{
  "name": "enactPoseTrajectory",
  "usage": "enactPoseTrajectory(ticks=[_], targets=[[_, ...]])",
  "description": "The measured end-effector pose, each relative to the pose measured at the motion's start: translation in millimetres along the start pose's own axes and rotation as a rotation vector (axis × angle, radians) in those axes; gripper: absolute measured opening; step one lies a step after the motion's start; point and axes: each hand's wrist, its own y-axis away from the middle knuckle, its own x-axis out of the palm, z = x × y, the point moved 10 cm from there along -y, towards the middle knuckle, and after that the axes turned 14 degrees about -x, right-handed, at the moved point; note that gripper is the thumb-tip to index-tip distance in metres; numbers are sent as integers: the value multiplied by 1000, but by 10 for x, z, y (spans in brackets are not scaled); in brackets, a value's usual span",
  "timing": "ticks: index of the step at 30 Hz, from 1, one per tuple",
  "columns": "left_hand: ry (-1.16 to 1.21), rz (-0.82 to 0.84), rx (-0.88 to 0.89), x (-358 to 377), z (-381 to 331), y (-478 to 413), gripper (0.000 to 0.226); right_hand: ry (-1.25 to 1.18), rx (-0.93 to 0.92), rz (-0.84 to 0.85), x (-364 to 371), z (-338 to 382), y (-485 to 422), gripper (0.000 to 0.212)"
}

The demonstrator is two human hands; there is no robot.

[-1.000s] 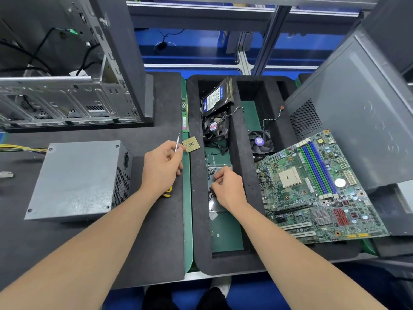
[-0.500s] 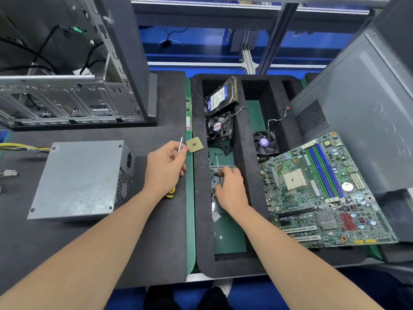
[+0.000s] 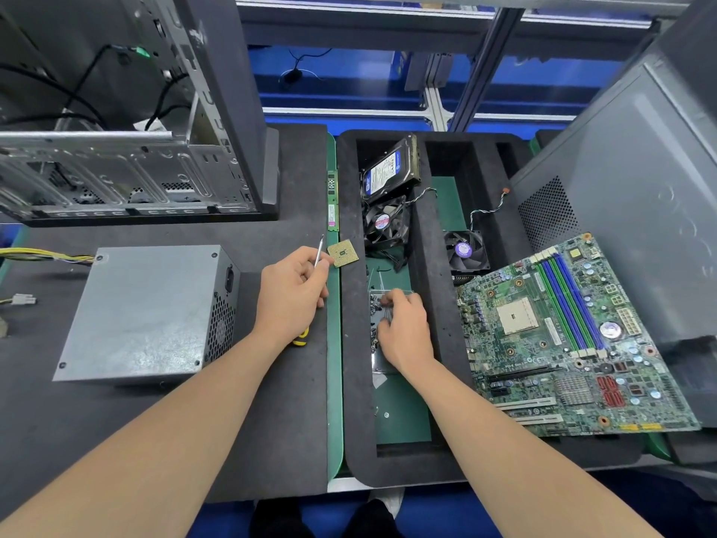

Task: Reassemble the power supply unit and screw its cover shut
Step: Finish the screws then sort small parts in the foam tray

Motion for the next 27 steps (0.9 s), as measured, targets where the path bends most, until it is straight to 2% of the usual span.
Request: enactPoseTrajectory(ticks=[4, 9, 18, 23, 25, 27], targets=[[-4, -1, 9, -1, -5, -1, 17, -9, 22, 22, 17, -14, 6, 24], [5, -1, 9, 4, 17, -14, 17, 5, 31, 17, 6, -9, 20, 28], [8, 1, 19, 15, 27, -23, 17, 41, 6, 3, 31, -21, -31, 12], [8, -5, 39, 12, 23, -26, 17, 85, -40, -16, 0, 3, -25, 21], [22, -3, 51, 9, 19, -28, 13, 26, -41, -60, -67, 18, -15, 20], [33, -11, 82, -7, -9, -19, 24, -79, -26, -104, -156, 52, 5, 18]])
